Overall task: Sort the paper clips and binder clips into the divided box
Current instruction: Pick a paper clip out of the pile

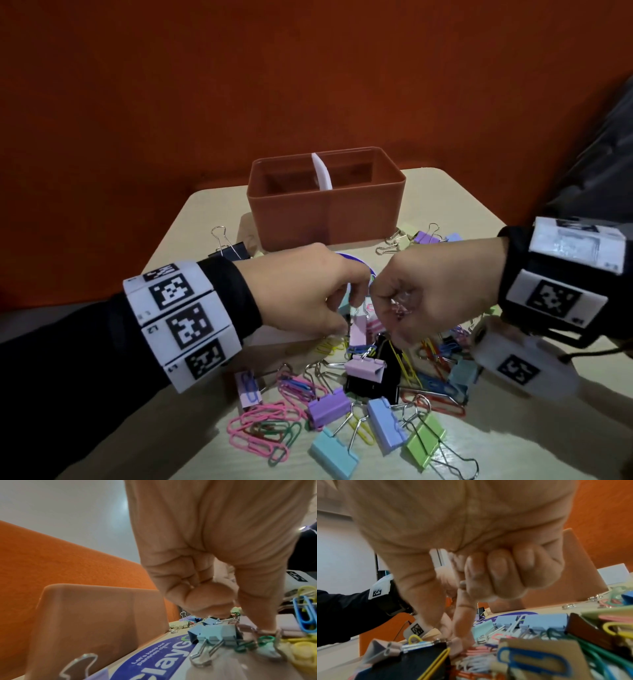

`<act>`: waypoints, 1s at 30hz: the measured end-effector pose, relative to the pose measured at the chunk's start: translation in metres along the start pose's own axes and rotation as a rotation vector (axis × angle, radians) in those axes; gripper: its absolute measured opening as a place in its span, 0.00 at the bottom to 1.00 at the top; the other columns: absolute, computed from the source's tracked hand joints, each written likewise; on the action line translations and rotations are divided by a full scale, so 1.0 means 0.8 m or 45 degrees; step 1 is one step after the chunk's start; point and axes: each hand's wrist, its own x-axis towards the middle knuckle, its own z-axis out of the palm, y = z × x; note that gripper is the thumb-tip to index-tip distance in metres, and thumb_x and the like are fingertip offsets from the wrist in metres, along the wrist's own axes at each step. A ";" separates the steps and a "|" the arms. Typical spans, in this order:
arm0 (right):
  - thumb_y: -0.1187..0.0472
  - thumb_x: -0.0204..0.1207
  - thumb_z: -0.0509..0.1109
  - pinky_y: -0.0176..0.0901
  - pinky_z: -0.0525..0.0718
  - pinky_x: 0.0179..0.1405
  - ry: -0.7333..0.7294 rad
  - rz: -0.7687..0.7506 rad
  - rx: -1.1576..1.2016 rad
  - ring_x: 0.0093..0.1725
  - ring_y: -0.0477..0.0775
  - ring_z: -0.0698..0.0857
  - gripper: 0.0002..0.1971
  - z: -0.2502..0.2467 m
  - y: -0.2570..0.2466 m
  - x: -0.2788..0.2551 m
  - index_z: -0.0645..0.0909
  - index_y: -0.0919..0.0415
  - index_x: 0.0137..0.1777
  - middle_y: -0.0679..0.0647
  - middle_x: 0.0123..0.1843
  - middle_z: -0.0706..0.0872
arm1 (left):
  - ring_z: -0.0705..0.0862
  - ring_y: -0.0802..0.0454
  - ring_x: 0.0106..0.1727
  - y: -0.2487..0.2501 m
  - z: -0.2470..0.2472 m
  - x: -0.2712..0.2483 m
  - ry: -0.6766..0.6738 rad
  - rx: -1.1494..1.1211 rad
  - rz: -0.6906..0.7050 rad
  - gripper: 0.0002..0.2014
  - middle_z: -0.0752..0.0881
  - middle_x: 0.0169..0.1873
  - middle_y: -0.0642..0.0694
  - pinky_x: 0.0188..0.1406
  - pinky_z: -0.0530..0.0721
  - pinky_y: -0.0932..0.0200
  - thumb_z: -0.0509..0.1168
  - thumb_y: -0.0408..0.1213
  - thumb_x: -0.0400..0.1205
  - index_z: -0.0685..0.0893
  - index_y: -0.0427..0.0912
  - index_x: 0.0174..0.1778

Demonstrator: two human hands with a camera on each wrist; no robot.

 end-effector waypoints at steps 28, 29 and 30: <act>0.72 0.78 0.60 0.31 0.62 0.13 0.199 0.077 1.291 0.19 0.48 0.69 0.11 -0.025 0.064 0.031 0.71 0.62 0.35 0.61 0.27 0.77 | 0.78 0.54 0.22 -0.042 -0.035 -0.001 0.141 -0.509 -0.395 0.05 0.86 0.24 0.50 0.28 0.77 0.55 0.68 0.32 0.75 0.79 0.44 0.42; 0.73 0.80 0.57 0.31 0.63 0.13 0.229 0.081 1.345 0.19 0.49 0.70 0.12 -0.025 0.065 0.034 0.71 0.62 0.35 0.65 0.30 0.80 | 0.79 0.55 0.23 -0.043 -0.035 0.001 0.129 -0.484 -0.414 0.07 0.88 0.25 0.50 0.29 0.78 0.55 0.66 0.32 0.76 0.79 0.47 0.47; 0.73 0.81 0.55 0.31 0.64 0.13 0.249 0.079 1.403 0.19 0.49 0.71 0.13 -0.025 0.066 0.036 0.71 0.62 0.35 0.67 0.33 0.83 | 0.80 0.58 0.23 -0.044 -0.034 0.003 0.111 -0.448 -0.431 0.10 0.89 0.26 0.51 0.30 0.79 0.56 0.65 0.33 0.77 0.79 0.50 0.51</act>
